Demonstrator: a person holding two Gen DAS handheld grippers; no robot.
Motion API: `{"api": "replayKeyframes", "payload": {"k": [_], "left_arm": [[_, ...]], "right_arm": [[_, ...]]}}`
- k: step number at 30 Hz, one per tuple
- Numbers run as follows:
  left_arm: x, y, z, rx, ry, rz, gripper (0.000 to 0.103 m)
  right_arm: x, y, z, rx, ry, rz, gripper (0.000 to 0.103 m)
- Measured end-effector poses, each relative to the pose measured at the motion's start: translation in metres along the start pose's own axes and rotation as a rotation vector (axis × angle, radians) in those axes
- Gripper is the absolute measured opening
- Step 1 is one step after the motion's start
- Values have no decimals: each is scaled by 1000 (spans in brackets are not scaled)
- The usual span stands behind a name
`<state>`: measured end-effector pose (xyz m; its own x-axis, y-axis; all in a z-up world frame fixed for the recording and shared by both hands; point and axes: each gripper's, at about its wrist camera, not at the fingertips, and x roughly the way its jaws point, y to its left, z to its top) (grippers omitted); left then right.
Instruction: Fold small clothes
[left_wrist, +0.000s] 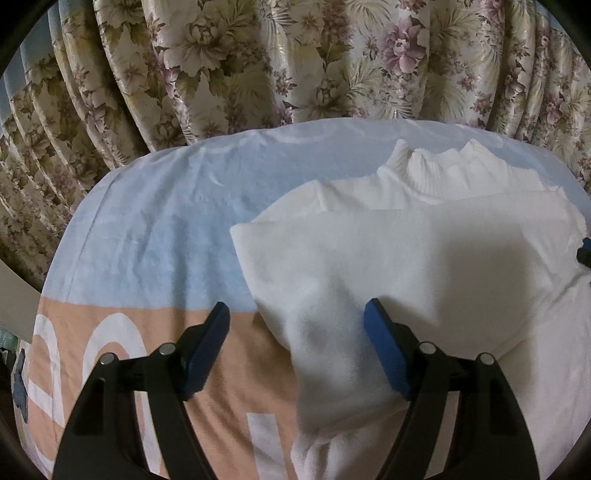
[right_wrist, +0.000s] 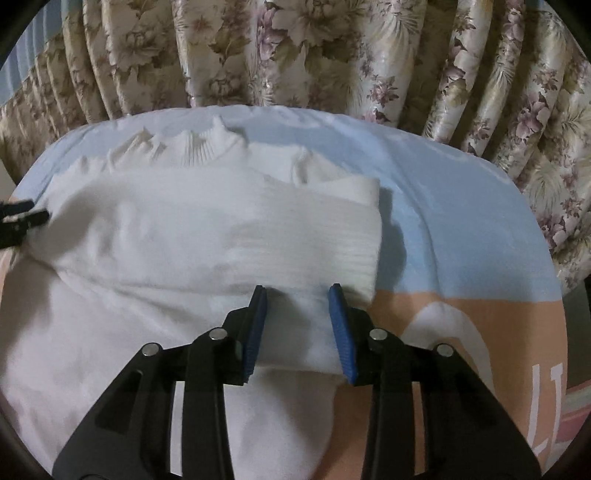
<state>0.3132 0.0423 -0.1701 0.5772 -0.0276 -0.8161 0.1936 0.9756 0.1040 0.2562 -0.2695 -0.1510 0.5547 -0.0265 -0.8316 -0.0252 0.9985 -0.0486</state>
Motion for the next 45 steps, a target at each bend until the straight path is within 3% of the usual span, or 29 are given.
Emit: {"api": "replayKeyframes", "payload": {"k": [5,10,20,22,24,26,30,35,41,45], "left_arm": [[-1,0,1,-9,1,0,75],[-19,-1,-3,-49,-8,-71,76],[-64,-25,-29,-57,-8,-116,82],[-73,-29,-33,-58,-14,-119,85],[-85,-33,-36,-74,-21,-125,91],[-97,-34,-39,-109,-25,-124,93],[-118,-34,-46,-161,-33,-143,97],[-143,-41,-61,-154,-50,-97,98],[-171,-45,-93,-160,-56,-43,98],[-187,-45,-112,-165,-56,-3,99]], "right_arm": [[-9,-10,-5,34,-1,-1,36],[-29,7,-12,7,-70,37,37],[-25,16,-30,-9,-58,49,39],[-39,17,-28,2,-83,81,58],[-60,20,-27,41,-128,103,69],[-71,24,-27,66,-130,110,75],[-100,40,-34,104,-131,78,98],[-130,60,-47,122,-115,60,100],[-167,72,-76,164,-118,115,100],[-197,78,-98,146,-162,34,100]]}}
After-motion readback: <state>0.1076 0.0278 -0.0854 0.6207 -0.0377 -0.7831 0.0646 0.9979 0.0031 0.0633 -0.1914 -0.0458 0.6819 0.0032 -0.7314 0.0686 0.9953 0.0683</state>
